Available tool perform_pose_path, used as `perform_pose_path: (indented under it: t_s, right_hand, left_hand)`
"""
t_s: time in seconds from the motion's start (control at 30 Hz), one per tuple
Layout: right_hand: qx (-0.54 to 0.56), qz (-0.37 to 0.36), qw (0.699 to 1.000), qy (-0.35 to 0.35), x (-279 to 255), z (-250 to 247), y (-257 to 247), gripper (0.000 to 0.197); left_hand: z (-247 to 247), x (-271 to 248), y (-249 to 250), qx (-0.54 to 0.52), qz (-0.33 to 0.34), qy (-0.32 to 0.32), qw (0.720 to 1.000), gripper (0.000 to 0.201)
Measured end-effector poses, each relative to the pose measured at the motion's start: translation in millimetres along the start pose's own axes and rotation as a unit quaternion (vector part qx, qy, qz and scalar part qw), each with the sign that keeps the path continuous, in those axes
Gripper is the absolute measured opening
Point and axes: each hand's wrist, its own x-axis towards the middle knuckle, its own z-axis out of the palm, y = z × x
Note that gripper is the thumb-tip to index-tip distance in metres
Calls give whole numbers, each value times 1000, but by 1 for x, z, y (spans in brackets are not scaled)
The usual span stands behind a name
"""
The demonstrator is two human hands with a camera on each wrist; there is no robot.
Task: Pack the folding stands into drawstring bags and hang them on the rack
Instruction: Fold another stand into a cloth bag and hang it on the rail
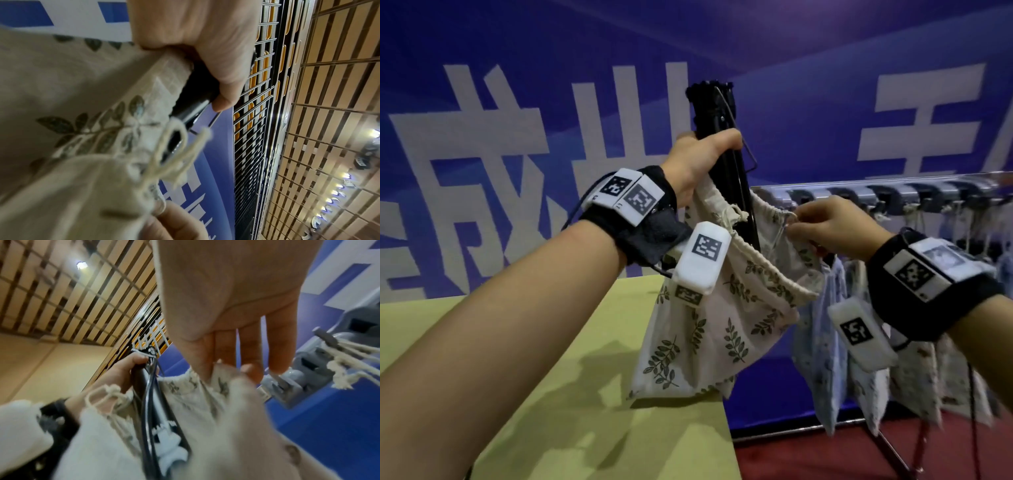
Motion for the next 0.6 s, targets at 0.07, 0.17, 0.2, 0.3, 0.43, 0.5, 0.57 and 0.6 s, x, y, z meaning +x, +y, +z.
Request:
perform_pose_path:
  t_s: [0.07, 0.17, 0.2, 0.3, 0.43, 0.5, 0.57, 0.6]
  right_hand:
    - [52, 36, 998, -7, -6, -10, 4, 18]
    - [92, 58, 994, -5, -13, -25, 3, 14]
    - [104, 64, 993, -6, -15, -29, 2, 14]
    - [141, 88, 986, -9, -23, -33, 4, 17]
    - [220, 145, 964, -23, -42, -16, 11, 20]
    - [215, 175, 960, -25, -51, -4, 13, 21]
    - [235, 206, 950, -17, -62, 5, 16, 23]
    - [263, 219, 939, -6, -68, 9, 19, 25]
  left_hand:
    - [13, 1, -1, 10, -17, -15, 1000, 36]
    - [28, 2, -5, 27, -37, -55, 997, 55]
    - [33, 2, -5, 34, -42, -65, 996, 49]
    - [47, -3, -3, 36, -65, -112, 991, 22]
    - [68, -23, -24, 15, -88, -144, 986, 36]
    - [76, -32, -44, 7, -77, -149, 986, 45]
    - [84, -40, -66, -7, -61, -160, 985, 32]
    - [88, -45, -74, -14, -51, -169, 984, 27]
